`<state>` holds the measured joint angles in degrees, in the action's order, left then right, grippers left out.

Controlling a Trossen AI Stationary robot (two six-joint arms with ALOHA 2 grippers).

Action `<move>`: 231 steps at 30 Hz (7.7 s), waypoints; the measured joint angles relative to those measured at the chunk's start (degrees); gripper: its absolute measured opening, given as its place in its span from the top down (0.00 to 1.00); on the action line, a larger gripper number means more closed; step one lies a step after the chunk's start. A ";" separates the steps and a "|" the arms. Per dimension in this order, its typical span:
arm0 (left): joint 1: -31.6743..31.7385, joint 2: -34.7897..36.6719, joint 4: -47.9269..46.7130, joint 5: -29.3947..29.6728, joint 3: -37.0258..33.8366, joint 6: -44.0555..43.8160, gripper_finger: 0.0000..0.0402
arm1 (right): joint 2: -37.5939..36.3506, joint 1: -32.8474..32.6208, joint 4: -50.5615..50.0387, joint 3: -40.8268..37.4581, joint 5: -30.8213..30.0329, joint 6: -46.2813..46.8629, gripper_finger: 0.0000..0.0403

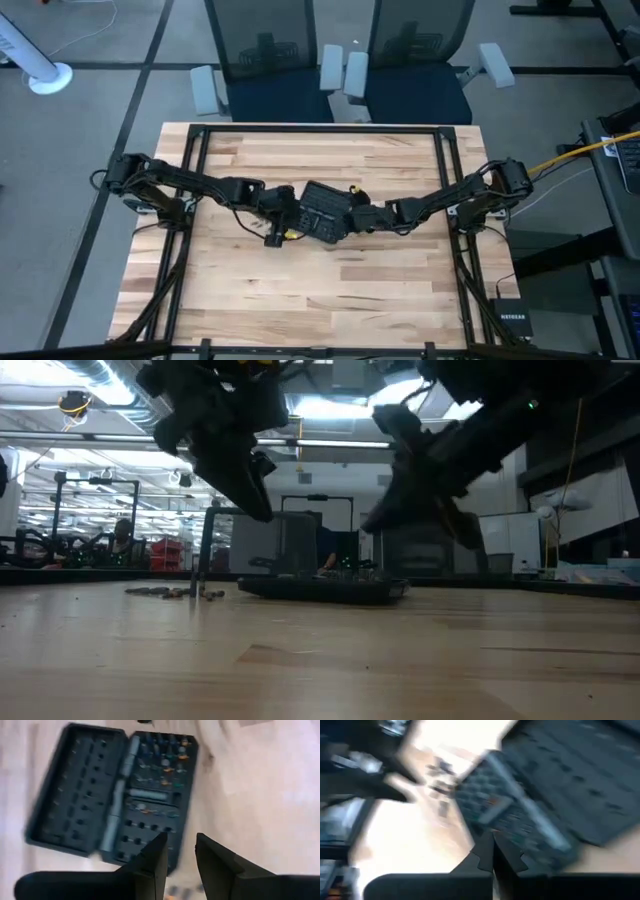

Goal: Prefit tool cases
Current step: Remove the green socket bit from the black prefit tool case, then adjust the black prefit tool case

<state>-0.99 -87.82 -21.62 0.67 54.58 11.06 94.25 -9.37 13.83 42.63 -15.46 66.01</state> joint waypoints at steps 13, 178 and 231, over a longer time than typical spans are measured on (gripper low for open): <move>4.59 -5.37 5.94 -4.95 0.06 14.63 0.78 | 10.26 -0.07 -4.49 6.66 -2.19 5.69 1.00; -4.30 -1.37 9.96 0.03 1.69 -2.40 1.00 | 8.14 7.68 -12.12 9.11 7.53 -4.84 1.00; 6.85 2.83 8.00 10.86 -15.32 -7.20 0.72 | 0.93 17.21 -31.11 9.22 12.37 -25.69 1.00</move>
<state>5.86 -84.99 -13.63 11.53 39.26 3.87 95.18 7.84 -17.28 51.86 -3.09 40.32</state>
